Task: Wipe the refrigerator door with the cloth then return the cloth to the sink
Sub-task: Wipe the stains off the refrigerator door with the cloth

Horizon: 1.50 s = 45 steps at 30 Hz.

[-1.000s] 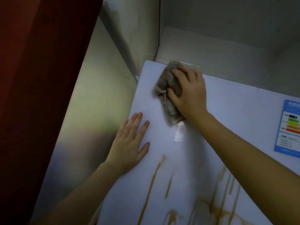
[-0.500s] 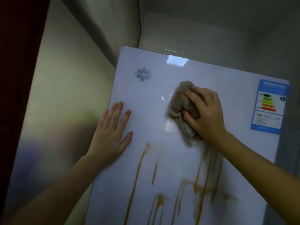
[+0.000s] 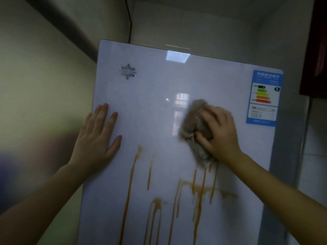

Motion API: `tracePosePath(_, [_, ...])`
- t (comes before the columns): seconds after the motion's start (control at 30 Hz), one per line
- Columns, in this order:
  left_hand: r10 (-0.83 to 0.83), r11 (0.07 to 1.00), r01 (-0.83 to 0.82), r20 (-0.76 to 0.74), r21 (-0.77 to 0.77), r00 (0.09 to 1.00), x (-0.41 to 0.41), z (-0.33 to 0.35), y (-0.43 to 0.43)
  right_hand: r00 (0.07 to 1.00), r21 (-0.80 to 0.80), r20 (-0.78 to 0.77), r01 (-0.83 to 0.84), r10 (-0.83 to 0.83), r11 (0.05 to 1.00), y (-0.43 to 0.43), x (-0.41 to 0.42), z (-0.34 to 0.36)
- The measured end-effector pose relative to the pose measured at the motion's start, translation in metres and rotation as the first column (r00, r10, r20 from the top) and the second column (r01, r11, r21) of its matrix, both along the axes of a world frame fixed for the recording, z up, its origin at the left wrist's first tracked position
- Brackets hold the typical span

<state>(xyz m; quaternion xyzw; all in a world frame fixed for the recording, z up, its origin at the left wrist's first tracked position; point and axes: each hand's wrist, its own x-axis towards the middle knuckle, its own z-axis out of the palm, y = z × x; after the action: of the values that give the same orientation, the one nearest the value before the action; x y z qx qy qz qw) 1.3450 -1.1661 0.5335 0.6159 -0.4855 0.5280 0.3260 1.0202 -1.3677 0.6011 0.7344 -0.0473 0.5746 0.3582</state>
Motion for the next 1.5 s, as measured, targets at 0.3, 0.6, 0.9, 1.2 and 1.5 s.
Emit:
tracePosePath(0.3, [0.053, 0.998, -0.053, -0.052, 0.019, 0.997, -0.014, 0.003, 0.005, 1.000, 0.003, 0.003, -0.016, 0.016, 1.000, -0.007, -0.005, -0.002])
tracePosePath(0.6, [0.040, 0.999, -0.039, 0.069, -0.014, 0.997, -0.075, 0.024, -0.009, 0.990, -0.139, -0.140, -0.031, 0.011, 0.990, -0.011, -0.010, 0.003])
tracePosePath(0.9, [0.055, 0.998, -0.056, 0.083, 0.018, 0.995, -0.113, 0.038, -0.038, 0.956, -0.220, -0.294, -0.082, 0.014, 0.972, -0.019, -0.021, -0.025])
tracePosePath(1.2, [0.060, 0.997, -0.063, 0.075, 0.036, 0.995, -0.125, 0.024, -0.053, 0.998, 0.018, 0.026, -0.065, 0.064, 0.998, -0.051, -0.073, 0.011])
tracePosePath(1.5, [0.074, 0.997, -0.075, 0.062, 0.004, 0.995, -0.128, 0.022, -0.059, 0.913, -0.245, -0.405, -0.151, 0.041, 0.958, -0.044, -0.062, -0.062])
